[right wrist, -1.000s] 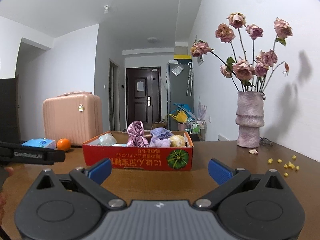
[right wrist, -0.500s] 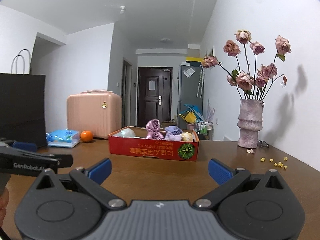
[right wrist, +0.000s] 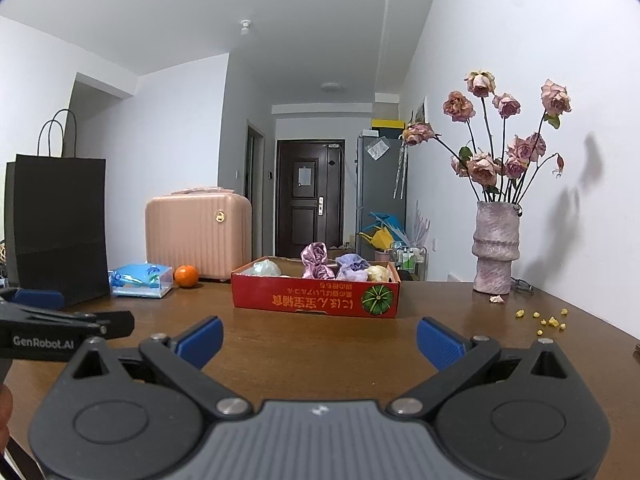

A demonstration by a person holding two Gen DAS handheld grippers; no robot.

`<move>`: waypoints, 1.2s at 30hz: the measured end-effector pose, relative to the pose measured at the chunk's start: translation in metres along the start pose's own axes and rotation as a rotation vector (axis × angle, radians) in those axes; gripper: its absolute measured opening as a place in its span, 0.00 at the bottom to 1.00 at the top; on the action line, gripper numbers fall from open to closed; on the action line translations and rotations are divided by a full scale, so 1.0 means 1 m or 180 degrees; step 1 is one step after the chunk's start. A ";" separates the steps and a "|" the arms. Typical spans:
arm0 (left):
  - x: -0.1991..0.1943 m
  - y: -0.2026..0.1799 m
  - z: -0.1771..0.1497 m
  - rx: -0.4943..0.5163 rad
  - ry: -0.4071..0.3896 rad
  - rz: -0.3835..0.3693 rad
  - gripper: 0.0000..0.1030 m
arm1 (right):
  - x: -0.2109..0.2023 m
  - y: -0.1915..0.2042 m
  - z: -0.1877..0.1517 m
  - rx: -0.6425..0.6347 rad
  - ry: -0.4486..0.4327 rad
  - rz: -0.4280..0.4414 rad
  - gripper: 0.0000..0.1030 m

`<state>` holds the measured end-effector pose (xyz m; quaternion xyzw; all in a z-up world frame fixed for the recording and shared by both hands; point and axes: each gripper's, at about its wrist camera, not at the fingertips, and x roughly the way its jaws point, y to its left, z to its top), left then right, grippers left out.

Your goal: Organize soft objects

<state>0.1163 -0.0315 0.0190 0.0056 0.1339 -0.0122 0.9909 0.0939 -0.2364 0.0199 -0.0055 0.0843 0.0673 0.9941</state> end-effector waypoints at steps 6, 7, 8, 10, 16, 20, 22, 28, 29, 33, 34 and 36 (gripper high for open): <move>-0.010 0.001 0.000 -0.0008 -0.0054 0.0017 1.00 | -0.006 -0.001 0.002 0.0025 -0.0044 -0.0014 1.00; -0.010 0.001 0.001 -0.0008 -0.0060 0.0024 1.00 | -0.006 -0.001 0.002 0.0028 -0.0047 -0.0015 1.00; -0.011 0.001 0.001 -0.0010 -0.0067 0.0030 1.00 | -0.006 -0.001 0.002 0.0029 -0.0050 -0.0014 1.00; -0.012 0.001 0.001 -0.0014 -0.0074 0.0035 1.00 | -0.006 -0.001 0.002 0.0029 -0.0051 -0.0014 1.00; -0.015 0.002 0.001 -0.0015 -0.0093 0.0057 1.00 | -0.006 -0.001 0.002 0.0031 -0.0050 -0.0015 1.00; -0.014 0.001 0.000 -0.0018 -0.0092 0.0069 1.00 | -0.007 -0.001 0.001 0.0034 -0.0050 -0.0013 1.00; -0.015 0.001 0.000 -0.0019 -0.0090 0.0066 1.00 | -0.007 -0.001 0.001 0.0034 -0.0049 -0.0012 1.00; -0.014 0.001 0.000 -0.0016 -0.0088 0.0077 1.00 | -0.006 -0.001 0.001 0.0036 -0.0041 -0.0009 1.00; -0.014 0.001 0.000 -0.0017 -0.0087 0.0074 1.00 | -0.006 -0.001 0.001 0.0035 -0.0042 -0.0009 1.00; -0.014 0.002 0.000 -0.0017 -0.0088 0.0074 1.00 | -0.006 -0.001 0.001 0.0037 -0.0043 -0.0008 1.00; -0.014 0.002 0.000 -0.0014 -0.0086 0.0076 1.00 | -0.006 -0.001 0.001 0.0037 -0.0043 -0.0009 1.00; -0.014 0.002 0.000 -0.0016 -0.0088 0.0073 1.00 | -0.006 -0.001 0.001 0.0037 -0.0041 -0.0009 1.00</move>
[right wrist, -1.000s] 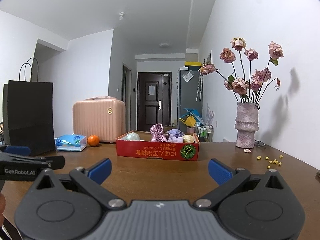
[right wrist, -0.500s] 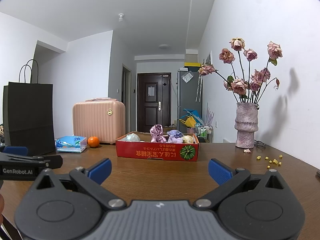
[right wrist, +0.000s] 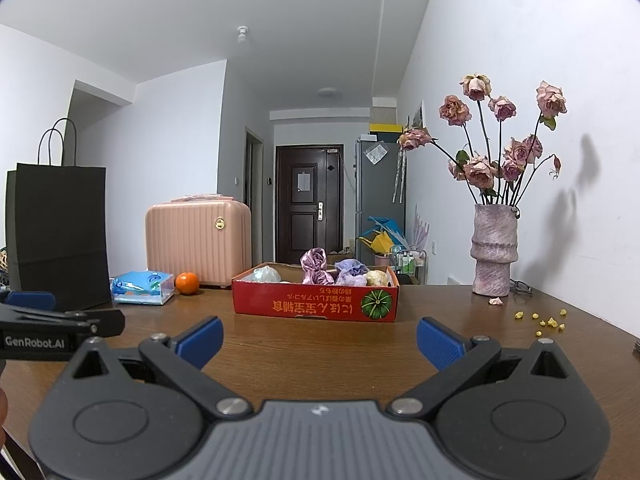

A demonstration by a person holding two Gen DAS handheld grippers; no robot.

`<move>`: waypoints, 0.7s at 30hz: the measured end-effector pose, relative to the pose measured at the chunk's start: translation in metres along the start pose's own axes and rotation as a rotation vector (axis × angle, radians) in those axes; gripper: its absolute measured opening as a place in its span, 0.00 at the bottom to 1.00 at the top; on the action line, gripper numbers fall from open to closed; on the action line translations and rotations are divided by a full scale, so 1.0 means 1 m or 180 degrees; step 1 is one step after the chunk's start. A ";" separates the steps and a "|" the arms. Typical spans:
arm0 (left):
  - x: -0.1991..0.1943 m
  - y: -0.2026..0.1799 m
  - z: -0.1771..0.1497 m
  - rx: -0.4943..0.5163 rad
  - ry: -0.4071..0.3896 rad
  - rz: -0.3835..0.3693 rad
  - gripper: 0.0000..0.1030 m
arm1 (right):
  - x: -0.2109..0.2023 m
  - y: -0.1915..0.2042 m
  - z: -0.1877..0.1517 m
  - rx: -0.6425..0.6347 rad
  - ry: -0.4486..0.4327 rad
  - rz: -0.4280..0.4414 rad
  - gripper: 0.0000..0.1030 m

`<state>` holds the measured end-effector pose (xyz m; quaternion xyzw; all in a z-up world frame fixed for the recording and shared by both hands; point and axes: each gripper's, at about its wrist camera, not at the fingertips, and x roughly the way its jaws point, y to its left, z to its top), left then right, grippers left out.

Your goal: Organize soft objects

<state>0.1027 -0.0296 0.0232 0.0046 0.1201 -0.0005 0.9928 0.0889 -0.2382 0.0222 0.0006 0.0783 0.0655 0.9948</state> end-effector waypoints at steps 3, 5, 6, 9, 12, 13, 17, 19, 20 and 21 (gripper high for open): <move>0.000 0.000 0.000 0.0003 0.0003 -0.0001 1.00 | 0.000 0.000 0.000 -0.0001 -0.0004 0.0000 1.00; 0.001 0.001 0.000 0.0008 0.0005 0.0000 1.00 | 0.000 0.000 0.000 0.0001 -0.0005 0.0000 1.00; 0.001 0.001 0.000 0.0007 0.0003 0.0001 1.00 | 0.000 0.000 0.000 0.0001 -0.0004 -0.0001 1.00; 0.001 0.001 0.000 0.0011 -0.0001 0.0003 1.00 | 0.000 0.000 0.000 0.0001 -0.0003 0.0001 1.00; 0.001 0.001 0.000 0.0011 -0.0003 0.0004 1.00 | 0.000 0.000 0.000 0.0003 -0.0004 0.0000 1.00; 0.001 0.001 0.000 0.0010 -0.0002 0.0004 1.00 | 0.000 0.000 0.000 0.0002 -0.0004 0.0000 1.00; 0.002 0.001 0.000 0.0006 0.0003 0.0001 1.00 | 0.000 0.000 0.000 0.0001 -0.0002 -0.0001 1.00; 0.001 0.001 0.000 0.0005 0.0004 0.0000 1.00 | 0.000 0.000 0.000 0.0004 -0.0003 0.0001 1.00; 0.001 0.000 0.000 0.0011 0.0002 0.0002 1.00 | 0.001 0.000 0.000 0.0005 0.0000 -0.0001 1.00; 0.001 0.000 0.000 0.0012 0.0004 0.0002 1.00 | 0.002 0.000 0.000 0.0006 0.0004 -0.0003 1.00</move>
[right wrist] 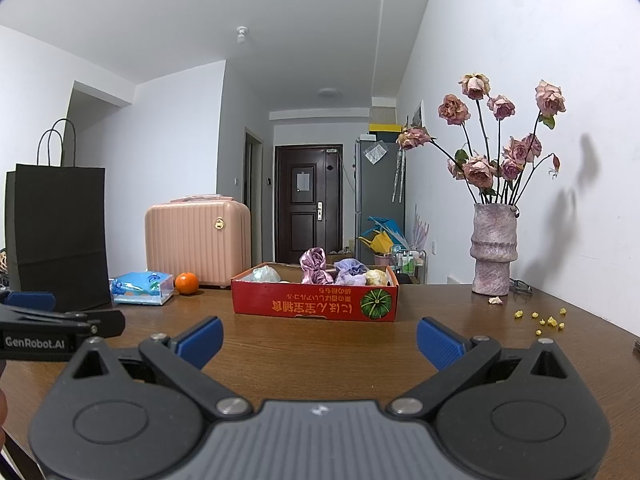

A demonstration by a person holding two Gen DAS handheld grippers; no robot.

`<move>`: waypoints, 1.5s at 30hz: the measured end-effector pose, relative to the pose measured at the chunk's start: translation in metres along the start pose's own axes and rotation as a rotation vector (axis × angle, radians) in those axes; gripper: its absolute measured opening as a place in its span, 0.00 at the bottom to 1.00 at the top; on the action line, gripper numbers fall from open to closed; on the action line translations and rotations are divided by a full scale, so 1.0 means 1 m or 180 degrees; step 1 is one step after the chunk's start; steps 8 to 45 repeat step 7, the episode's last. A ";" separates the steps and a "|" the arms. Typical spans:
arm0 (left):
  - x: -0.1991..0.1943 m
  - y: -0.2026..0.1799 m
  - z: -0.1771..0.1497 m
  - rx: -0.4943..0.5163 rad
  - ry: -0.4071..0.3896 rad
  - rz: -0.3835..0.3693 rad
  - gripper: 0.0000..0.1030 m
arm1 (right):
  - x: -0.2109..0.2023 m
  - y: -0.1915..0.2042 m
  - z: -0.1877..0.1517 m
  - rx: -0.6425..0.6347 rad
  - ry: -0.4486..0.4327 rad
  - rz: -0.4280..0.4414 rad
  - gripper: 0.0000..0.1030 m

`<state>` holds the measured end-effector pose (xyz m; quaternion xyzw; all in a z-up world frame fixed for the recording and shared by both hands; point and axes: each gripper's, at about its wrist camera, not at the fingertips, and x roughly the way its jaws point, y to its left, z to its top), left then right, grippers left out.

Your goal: Organize soft objects

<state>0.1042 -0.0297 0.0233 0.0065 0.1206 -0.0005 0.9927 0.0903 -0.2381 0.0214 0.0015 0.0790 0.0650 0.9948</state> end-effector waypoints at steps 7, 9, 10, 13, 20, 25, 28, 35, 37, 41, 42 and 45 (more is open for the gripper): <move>0.002 0.000 -0.001 -0.0022 0.0032 -0.0020 1.00 | 0.003 0.000 0.000 0.0005 0.0017 0.0005 1.00; 0.002 0.000 -0.001 -0.0022 0.0032 -0.0020 1.00 | 0.003 0.000 0.000 0.0005 0.0017 0.0005 1.00; 0.002 0.000 -0.001 -0.0022 0.0032 -0.0020 1.00 | 0.003 0.000 0.000 0.0005 0.0017 0.0005 1.00; 0.002 0.000 -0.001 -0.0022 0.0032 -0.0020 1.00 | 0.003 0.000 0.000 0.0005 0.0017 0.0005 1.00; 0.002 0.000 -0.001 -0.0022 0.0032 -0.0020 1.00 | 0.003 0.000 0.000 0.0005 0.0017 0.0005 1.00; 0.002 0.000 -0.001 -0.0022 0.0032 -0.0020 1.00 | 0.003 0.000 0.000 0.0005 0.0017 0.0005 1.00; 0.002 0.000 -0.001 -0.0022 0.0032 -0.0020 1.00 | 0.003 0.000 0.000 0.0005 0.0017 0.0005 1.00; 0.002 0.000 -0.001 -0.0022 0.0032 -0.0020 1.00 | 0.003 0.000 0.000 0.0005 0.0017 0.0005 1.00; 0.002 0.000 -0.001 -0.0022 0.0032 -0.0020 1.00 | 0.003 0.000 0.000 0.0005 0.0017 0.0005 1.00; 0.002 0.000 -0.001 -0.0022 0.0032 -0.0020 1.00 | 0.003 0.000 0.000 0.0005 0.0017 0.0005 1.00; 0.002 0.000 -0.001 -0.0022 0.0032 -0.0020 1.00 | 0.003 0.000 0.000 0.0005 0.0017 0.0005 1.00; 0.002 0.000 -0.001 -0.0022 0.0032 -0.0020 1.00 | 0.003 0.000 0.000 0.0005 0.0017 0.0005 1.00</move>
